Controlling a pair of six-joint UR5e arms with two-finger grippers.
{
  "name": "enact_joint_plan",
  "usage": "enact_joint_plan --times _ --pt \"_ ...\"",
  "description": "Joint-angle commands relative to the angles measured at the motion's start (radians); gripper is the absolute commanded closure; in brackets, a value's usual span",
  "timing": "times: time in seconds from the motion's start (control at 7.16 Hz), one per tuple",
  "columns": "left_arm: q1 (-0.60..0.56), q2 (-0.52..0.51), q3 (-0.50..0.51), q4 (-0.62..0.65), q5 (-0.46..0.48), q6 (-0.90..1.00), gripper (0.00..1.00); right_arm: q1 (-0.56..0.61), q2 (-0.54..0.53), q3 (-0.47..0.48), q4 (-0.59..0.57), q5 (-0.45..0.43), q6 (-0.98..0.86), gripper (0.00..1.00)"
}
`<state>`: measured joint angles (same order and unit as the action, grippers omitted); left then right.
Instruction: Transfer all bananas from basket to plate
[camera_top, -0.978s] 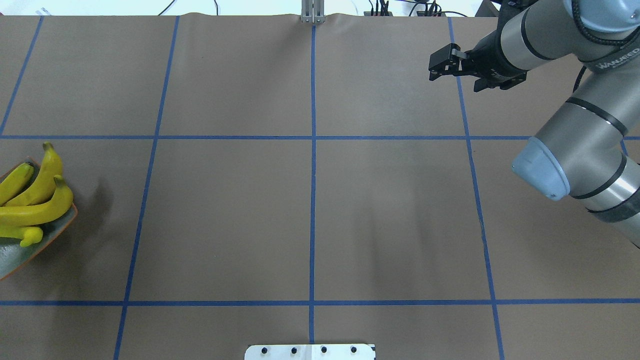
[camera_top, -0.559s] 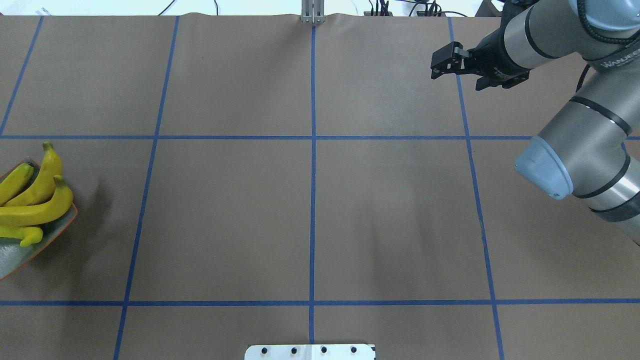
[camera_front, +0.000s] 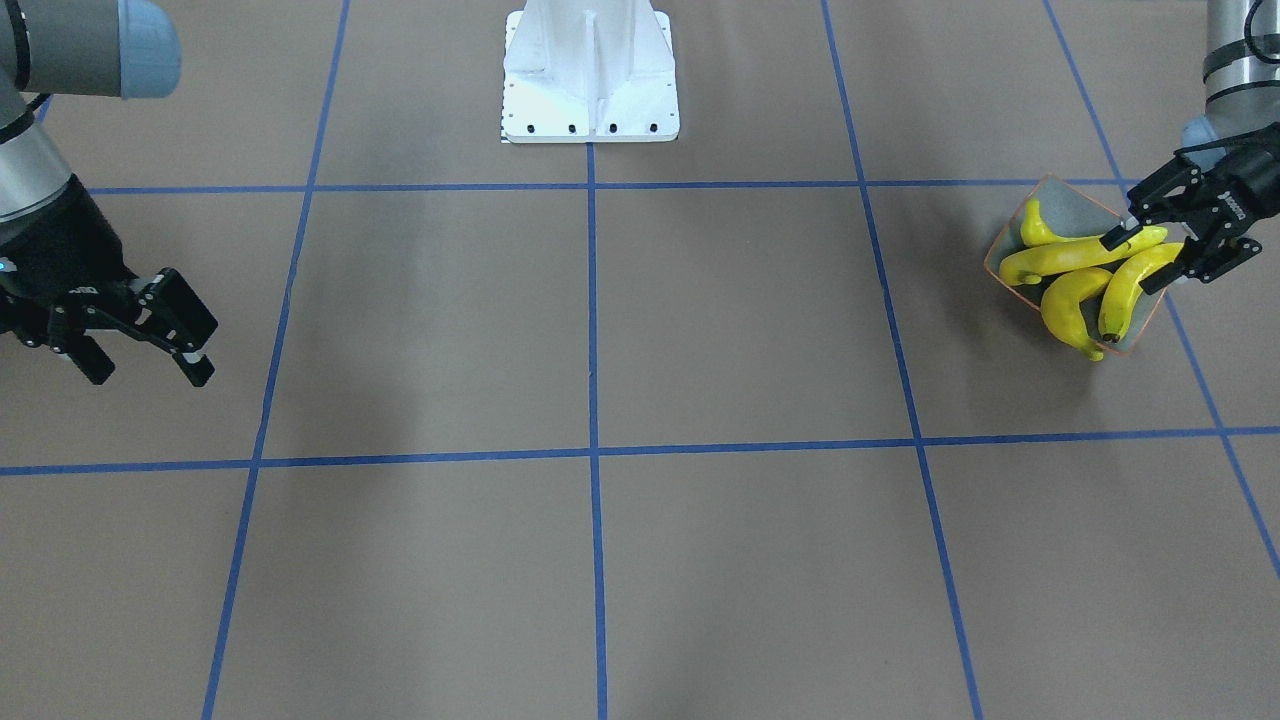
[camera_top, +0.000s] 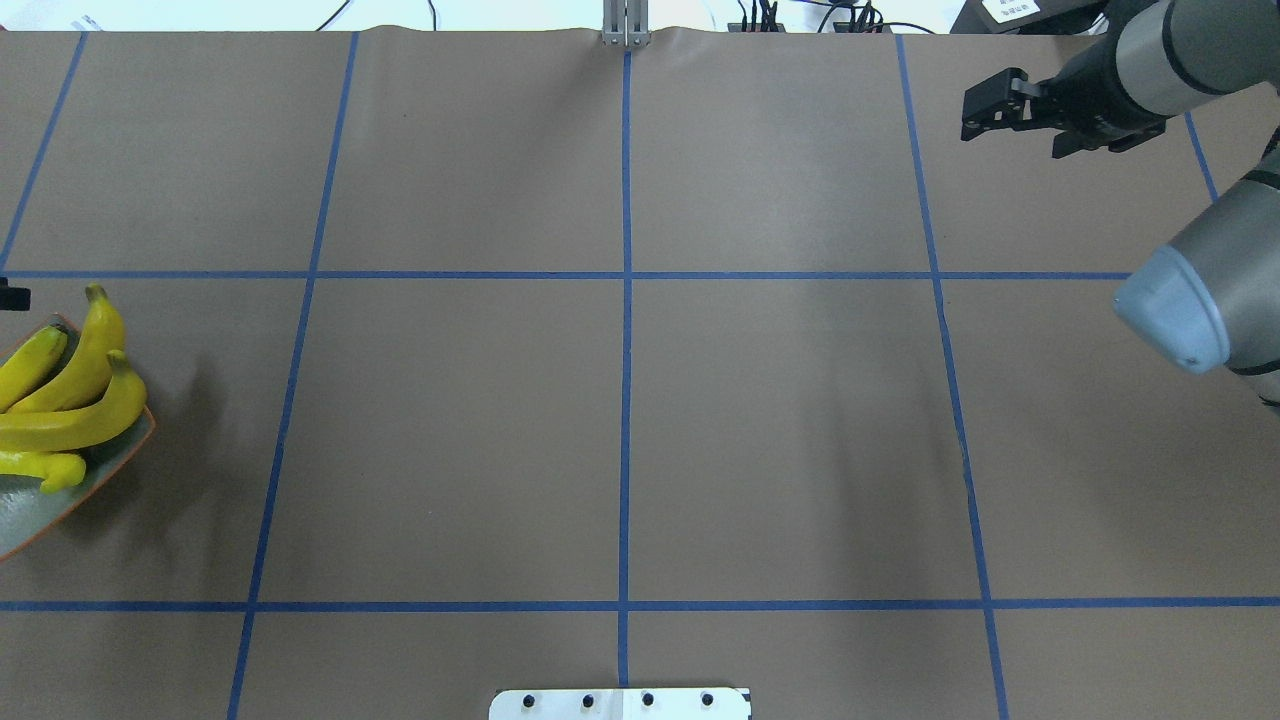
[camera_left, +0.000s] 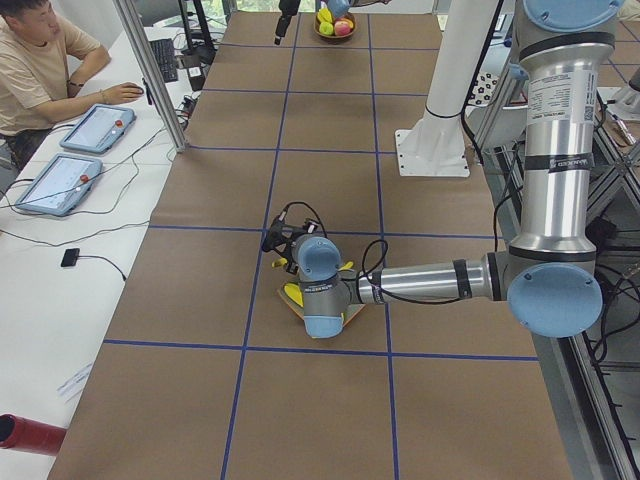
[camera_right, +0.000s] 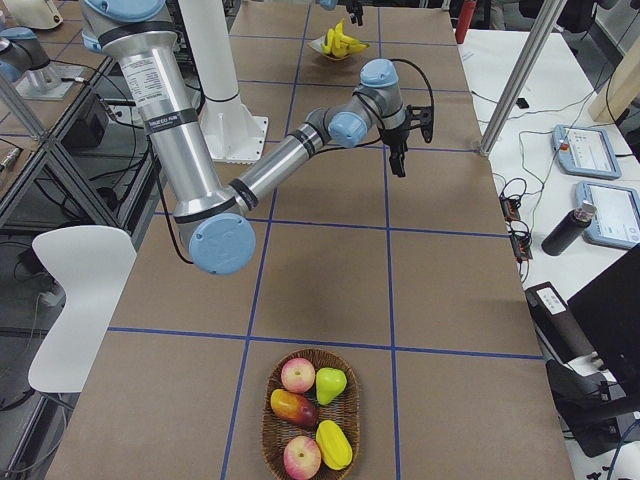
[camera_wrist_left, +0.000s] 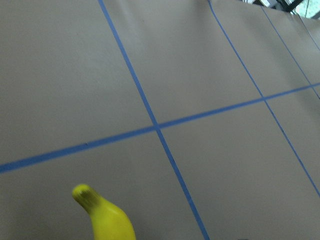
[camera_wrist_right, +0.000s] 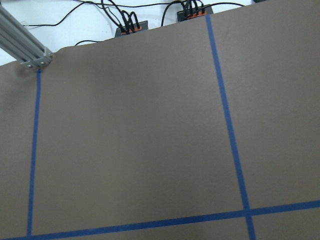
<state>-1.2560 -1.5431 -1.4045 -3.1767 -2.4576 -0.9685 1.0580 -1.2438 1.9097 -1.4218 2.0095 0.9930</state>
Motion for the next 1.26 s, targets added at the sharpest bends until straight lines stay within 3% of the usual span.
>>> enact_joint_plan --times 0.0,0.28,0.42,0.7,0.84,0.98,1.12 --pt "-0.078 -0.015 -0.002 0.19 0.149 0.269 0.12 0.057 -0.058 0.002 0.0 0.002 -0.101 0.0" --pt "-0.233 -0.029 -0.028 0.474 0.151 0.684 0.02 0.088 -0.12 0.018 0.001 0.002 -0.186 0.0" --pt "-0.273 -0.029 -0.066 0.635 0.151 0.847 0.01 0.109 -0.167 0.04 0.0 0.003 -0.244 0.0" --pt "-0.328 -0.029 -0.207 1.071 0.147 1.104 0.01 0.146 -0.215 0.045 -0.002 0.064 -0.289 0.0" --pt "-0.329 -0.032 -0.267 1.317 0.151 1.204 0.01 0.16 -0.223 0.045 -0.005 0.087 -0.309 0.0" --pt "-0.336 -0.052 -0.309 1.5 0.151 1.235 0.0 0.178 -0.224 0.034 -0.009 0.13 -0.356 0.0" --pt "-0.332 -0.045 -0.312 1.622 0.158 1.22 0.0 0.204 -0.224 0.038 -0.091 0.159 -0.444 0.0"
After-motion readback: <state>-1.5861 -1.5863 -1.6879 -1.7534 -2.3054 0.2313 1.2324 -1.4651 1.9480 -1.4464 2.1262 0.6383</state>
